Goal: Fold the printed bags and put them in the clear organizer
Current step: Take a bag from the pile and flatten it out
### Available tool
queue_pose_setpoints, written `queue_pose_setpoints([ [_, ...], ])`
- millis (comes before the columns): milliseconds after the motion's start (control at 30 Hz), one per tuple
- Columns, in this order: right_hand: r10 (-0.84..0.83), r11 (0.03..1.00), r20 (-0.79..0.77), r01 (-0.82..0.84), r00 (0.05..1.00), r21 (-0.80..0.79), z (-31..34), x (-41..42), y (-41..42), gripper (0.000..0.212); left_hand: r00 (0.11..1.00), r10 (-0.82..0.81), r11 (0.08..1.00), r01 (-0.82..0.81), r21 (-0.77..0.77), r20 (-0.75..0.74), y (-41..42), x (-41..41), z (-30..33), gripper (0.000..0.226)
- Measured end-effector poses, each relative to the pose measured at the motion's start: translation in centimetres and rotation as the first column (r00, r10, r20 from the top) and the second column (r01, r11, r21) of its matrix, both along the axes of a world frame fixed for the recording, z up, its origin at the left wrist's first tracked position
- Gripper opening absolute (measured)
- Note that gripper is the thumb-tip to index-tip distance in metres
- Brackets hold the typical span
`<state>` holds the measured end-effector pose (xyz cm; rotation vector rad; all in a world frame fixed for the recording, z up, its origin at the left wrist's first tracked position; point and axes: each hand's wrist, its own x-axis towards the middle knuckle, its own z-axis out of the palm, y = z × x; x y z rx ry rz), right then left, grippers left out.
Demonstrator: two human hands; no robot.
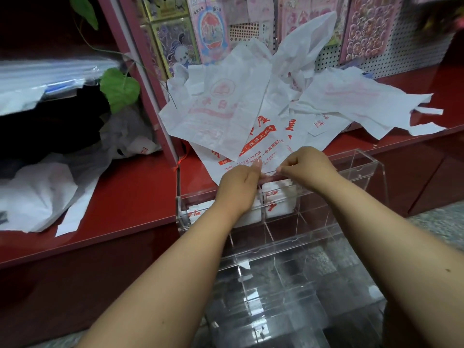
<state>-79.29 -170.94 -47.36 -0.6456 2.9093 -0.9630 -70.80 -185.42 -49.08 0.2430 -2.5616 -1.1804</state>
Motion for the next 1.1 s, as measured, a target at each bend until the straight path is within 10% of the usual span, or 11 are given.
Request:
queue_pose_setpoints([
  [467, 0.384, 0.910, -0.367, -0.414, 0.848, -0.003, -2.2, 8.2, -13.0, 0.041, 0.913, 0.395, 0.841, -0.405, -0.358, -0.105, -14.1, 9.9, 0.5, 0.051],
  [767, 0.440, 0.898, -0.337, -0.416, 0.832, 0.145, -3.5, 9.7, -18.1, 0.049, 0.546, 0.837, 0.513, -0.769, -0.383, 0.024, -23.1, 16.3, 0.5, 0.045],
  [933, 0.430, 0.902, -0.342, -0.416, 0.836, 0.117, -3.7, 9.3, -18.2, 0.046, 0.357, 0.903, 0.409, -0.886, -0.218, 0.239, -28.5, 17.0, 1.5, 0.064],
  [1100, 0.417, 0.906, -0.313, -0.420, 0.853, 0.062, -3.5, 9.2, -18.0, 0.043, 0.591, 0.777, 0.508, -0.791, 0.340, 0.215, -28.7, 16.5, 2.8, 0.050],
])
